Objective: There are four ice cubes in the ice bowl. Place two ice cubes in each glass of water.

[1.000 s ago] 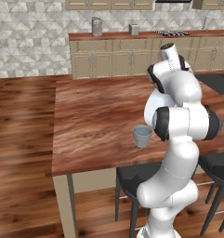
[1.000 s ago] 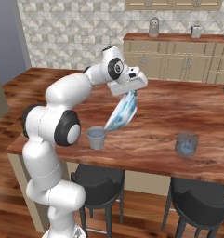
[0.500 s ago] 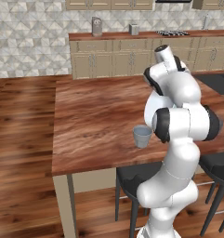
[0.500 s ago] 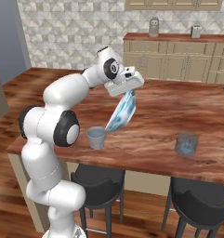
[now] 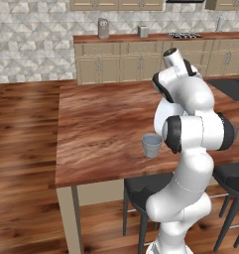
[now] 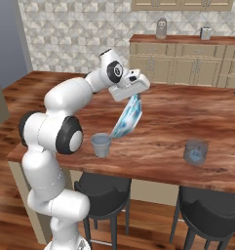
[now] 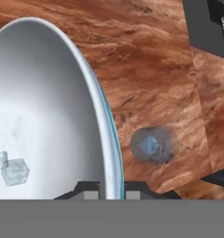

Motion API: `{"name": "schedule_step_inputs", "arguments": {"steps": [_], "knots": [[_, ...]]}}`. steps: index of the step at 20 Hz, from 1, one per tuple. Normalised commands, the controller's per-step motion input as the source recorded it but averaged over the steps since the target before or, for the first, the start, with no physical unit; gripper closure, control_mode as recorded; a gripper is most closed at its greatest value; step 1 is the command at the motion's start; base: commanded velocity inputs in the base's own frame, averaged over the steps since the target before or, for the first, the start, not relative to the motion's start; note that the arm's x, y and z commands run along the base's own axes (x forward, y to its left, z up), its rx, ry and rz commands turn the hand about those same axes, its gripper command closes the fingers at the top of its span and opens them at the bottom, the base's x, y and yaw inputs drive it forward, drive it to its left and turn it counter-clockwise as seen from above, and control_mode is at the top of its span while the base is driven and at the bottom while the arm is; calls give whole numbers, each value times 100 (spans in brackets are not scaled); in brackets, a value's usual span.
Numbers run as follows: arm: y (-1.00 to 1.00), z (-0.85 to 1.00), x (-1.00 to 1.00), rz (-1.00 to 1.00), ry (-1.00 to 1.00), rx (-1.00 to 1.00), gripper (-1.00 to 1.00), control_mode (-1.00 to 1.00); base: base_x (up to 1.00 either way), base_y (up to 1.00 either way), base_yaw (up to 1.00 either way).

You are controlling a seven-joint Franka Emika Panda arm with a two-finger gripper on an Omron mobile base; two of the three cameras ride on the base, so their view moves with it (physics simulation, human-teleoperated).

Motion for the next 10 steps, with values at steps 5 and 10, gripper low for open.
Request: {"name": "schedule_step_inputs", "arguments": {"steps": [5, 10], "knots": [[10, 0, 0, 0, 0, -1, 100, -100, 0, 0, 0], [15, 0, 0, 0, 0, -1, 100, -100, 0, 0, 0]]}}
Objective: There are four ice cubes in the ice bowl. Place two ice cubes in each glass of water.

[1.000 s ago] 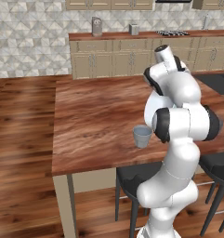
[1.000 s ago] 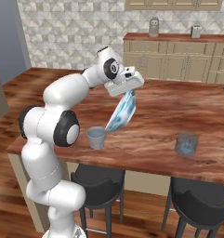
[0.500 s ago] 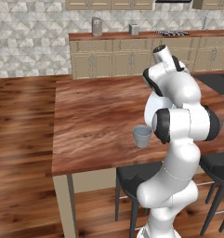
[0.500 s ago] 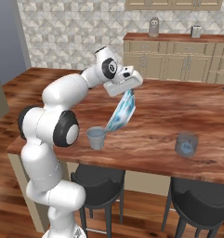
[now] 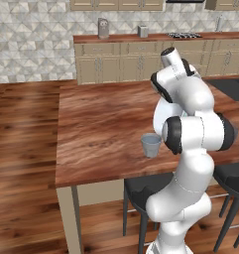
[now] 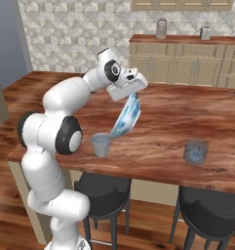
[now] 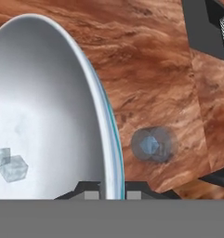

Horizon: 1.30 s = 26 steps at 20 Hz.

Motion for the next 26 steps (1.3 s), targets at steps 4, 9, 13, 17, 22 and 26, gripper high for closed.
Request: {"name": "schedule_step_inputs", "arguments": {"steps": [4, 9, 13, 17, 22, 26], "knots": [[14, 0, 0, 0, 0, -1, 100, -100, 0, 0, 0], [5, -2, -14, 0, 0, 0, 100, -100, 0, 0, 0], [0, 0, -35, 0, 0, 0, 100, -100, 0, 0, 0], [0, 0, -15, 0, 0, 0, 100, -100, 0, 0, 0], [0, 0, 0, 0, 0, -3, 100, -100, 0, 0, 0], [0, 2, 0, 0, 0, -6, 100, -100, 0, 0, 0]]}}
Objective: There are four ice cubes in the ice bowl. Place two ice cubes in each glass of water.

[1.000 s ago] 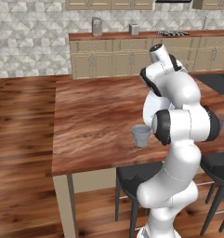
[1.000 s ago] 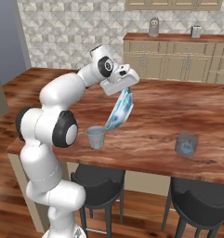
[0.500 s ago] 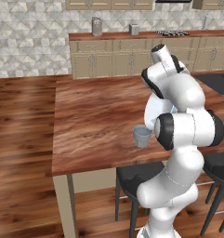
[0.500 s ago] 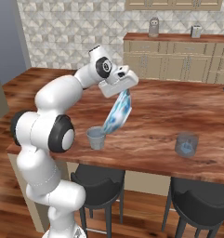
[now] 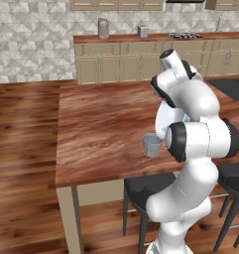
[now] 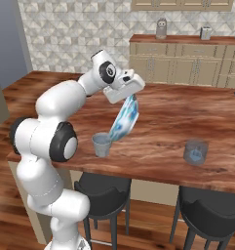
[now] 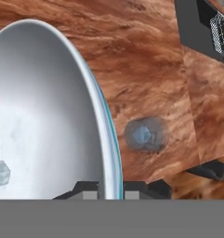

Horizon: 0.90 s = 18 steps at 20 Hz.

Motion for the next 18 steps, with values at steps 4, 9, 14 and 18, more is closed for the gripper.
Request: {"name": "schedule_step_inputs", "arguments": {"steps": [4, 9, 14, 18], "knots": [[0, 12, 0, 0, 0, -6, 100, -100, 0, 0, 0], [9, 30, 0, 0, 0, -3, 100, -100, 0, 0, 0], [20, 23, 0, 0, 0, -3, 100, -100, 0, 0, 0], [21, 2, 0, 0, 0, -1, 100, -100, 0, 0, 0]]}}
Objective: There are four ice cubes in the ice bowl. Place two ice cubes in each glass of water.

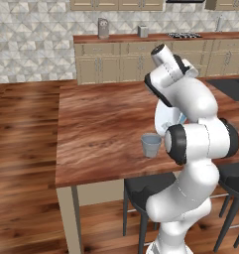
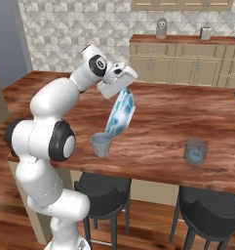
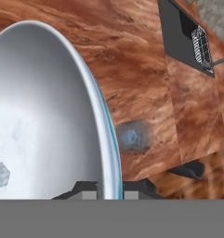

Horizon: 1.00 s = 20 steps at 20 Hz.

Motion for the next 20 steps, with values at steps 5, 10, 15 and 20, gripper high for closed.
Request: {"name": "schedule_step_inputs", "arguments": {"steps": [5, 10, 15, 20], "knots": [[20, 0, 0, 0, 0, 0, 100, -100, 0, 0, 0], [15, 0, -3, 0, 0, -2, 100, -100, 0, 0, 0], [6, 0, -19, 0, 0, -2, 100, -100, 0, 0, 0], [0, 0, -10, 0, 0, -4, 100, -100, 0, 0, 0]]}}
